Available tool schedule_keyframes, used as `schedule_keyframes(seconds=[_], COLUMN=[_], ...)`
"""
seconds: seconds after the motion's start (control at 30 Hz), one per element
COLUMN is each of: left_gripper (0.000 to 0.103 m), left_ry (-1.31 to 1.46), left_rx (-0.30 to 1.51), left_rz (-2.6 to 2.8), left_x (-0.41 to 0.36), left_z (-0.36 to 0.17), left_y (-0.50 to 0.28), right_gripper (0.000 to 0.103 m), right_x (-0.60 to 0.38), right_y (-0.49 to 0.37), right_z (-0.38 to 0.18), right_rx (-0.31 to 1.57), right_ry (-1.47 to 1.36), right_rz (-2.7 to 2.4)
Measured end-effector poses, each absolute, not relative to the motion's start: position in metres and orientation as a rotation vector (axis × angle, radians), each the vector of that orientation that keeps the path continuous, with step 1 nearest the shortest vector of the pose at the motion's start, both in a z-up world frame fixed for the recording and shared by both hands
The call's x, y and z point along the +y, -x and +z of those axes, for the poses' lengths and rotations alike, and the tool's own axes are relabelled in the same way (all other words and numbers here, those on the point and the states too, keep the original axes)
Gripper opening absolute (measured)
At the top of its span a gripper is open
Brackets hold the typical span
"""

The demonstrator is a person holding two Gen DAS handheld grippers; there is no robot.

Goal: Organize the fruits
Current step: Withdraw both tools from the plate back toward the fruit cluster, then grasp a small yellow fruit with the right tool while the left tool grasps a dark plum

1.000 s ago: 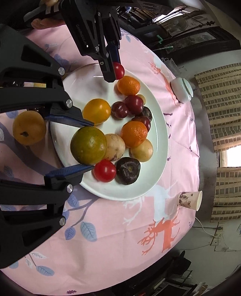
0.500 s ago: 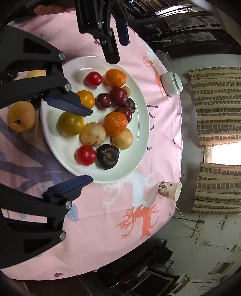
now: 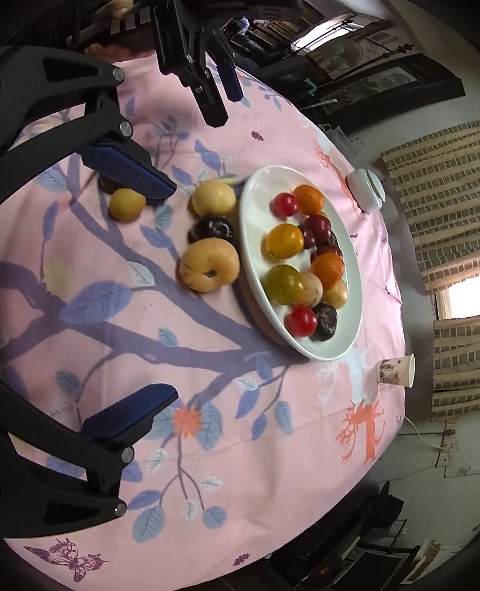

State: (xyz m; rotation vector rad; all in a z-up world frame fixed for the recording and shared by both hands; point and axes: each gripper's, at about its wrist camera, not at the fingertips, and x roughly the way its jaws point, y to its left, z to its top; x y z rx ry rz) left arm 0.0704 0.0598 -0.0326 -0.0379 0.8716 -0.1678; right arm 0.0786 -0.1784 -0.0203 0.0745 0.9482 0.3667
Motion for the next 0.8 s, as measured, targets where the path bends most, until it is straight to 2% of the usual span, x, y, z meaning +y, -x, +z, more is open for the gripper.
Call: schedule_keyframes(seconds=[0.07, 0.13, 0.17, 0.2, 0.27, 0.47, 0.6, 0.8], left_gripper=[0.099, 0.099, 0.099, 0.099, 0.099, 0.099, 0.099, 0.099], left_ry=[0.033, 0.029, 0.031, 0.036, 0.048, 0.026, -0.019, -0.051], left_rx=[0.879, 0.88, 0.88, 0.88, 0.879, 0.885, 0.905, 0.898], left_rz=[-0.165, -0.156, -0.15, -0.148, -0.148, -0.179, -0.235, -0.245], left_x=[0.061, 0.062, 0.063, 0.064, 0.066, 0.061, 0.043, 0.028], left_z=[-0.036, -0.038, -0.039, -0.039, -0.039, -0.042, -0.047, -0.043], left_y=[-0.064, -0.058, -0.055, -0.053, -0.047, -0.028, -0.017, -0.006], right_gripper=[0.101, 0.084, 0.063, 0.053, 0.046, 0.039, 0.03, 0.03], right_x=[-0.171, -0.163, -0.158, -0.153, -0.142, -0.125, -0.122, -0.14], right_y=[-0.066, -0.058, -0.055, -0.053, -0.051, -0.049, -0.05, -0.069], right_z=[-0.022, -0.025, -0.027, -0.03, -0.037, -0.045, -0.045, -0.056], right_rx=[0.936, 0.933, 0.945, 0.962, 0.994, 0.996, 0.999, 1.094], right_ry=[-0.054, -0.043, -0.032, -0.019, 0.008, 0.048, 0.035, -0.168], right_rz=[0.416, 0.469, 0.494, 0.513, 0.534, 0.563, 0.591, 0.652])
